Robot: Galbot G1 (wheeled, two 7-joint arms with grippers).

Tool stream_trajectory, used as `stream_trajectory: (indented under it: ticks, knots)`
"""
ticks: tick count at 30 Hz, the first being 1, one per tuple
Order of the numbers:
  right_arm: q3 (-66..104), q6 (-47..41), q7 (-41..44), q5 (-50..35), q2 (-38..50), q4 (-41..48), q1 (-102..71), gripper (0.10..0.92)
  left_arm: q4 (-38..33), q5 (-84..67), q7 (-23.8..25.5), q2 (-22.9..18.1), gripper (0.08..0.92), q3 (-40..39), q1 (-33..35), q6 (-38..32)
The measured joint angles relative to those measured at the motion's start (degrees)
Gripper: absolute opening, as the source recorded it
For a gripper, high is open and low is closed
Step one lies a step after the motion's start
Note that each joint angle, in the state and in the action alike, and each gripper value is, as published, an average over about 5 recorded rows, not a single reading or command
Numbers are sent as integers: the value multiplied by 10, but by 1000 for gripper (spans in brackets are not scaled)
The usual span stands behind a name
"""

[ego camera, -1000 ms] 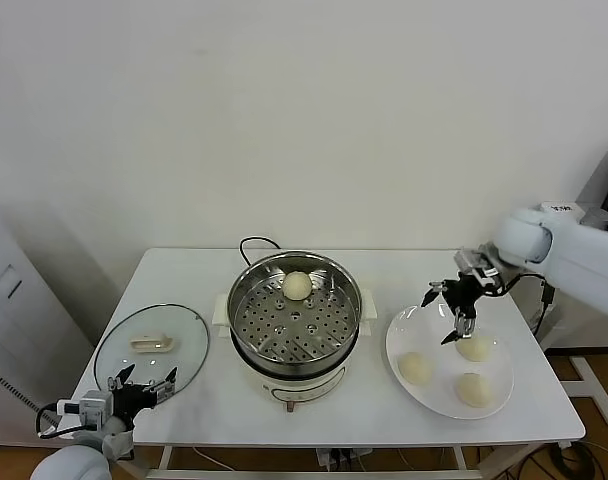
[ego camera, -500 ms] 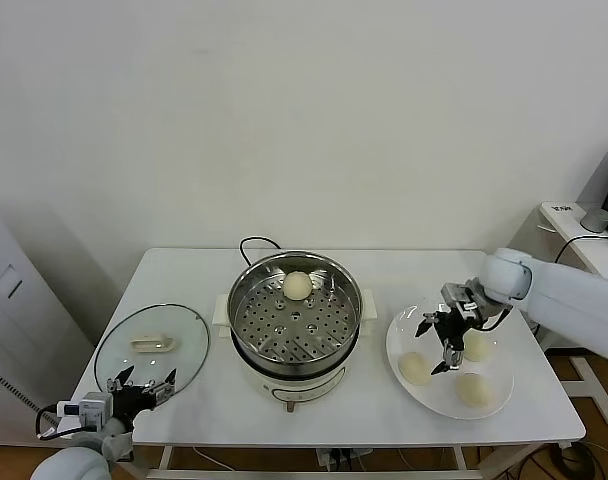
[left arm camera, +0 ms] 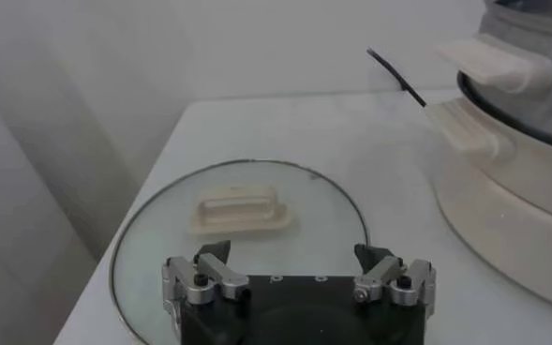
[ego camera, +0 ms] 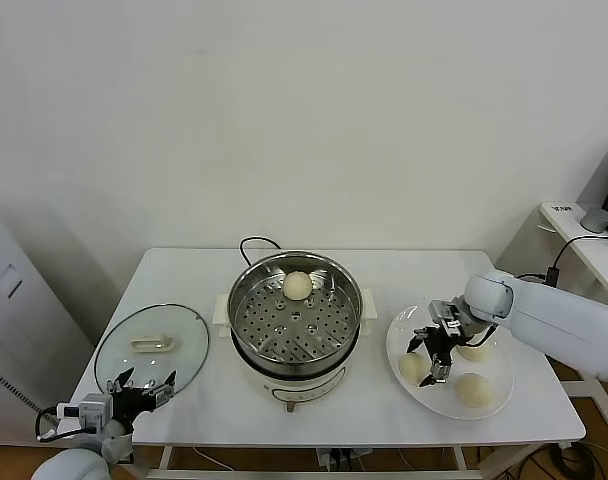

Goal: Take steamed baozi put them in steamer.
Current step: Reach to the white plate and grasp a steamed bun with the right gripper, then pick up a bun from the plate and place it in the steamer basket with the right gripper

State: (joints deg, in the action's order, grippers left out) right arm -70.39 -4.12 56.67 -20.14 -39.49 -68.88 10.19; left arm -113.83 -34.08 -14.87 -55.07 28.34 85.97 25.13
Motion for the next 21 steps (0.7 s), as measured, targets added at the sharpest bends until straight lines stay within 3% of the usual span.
stream_trajectory:
  ticks: [5, 8, 21]
  knots:
    - [8, -1, 3, 4, 1, 0, -5, 473, -3, 2, 0, -3, 823, 1, 2, 0]
    - [11, -1, 5, 4, 3, -2, -6, 439, -4, 3, 0, -4, 823, 2, 3, 1]
    - [-76, -5, 26, -41, 27, -53, 139, 433, -2, 3, -2, 0, 823, 3, 2, 3]
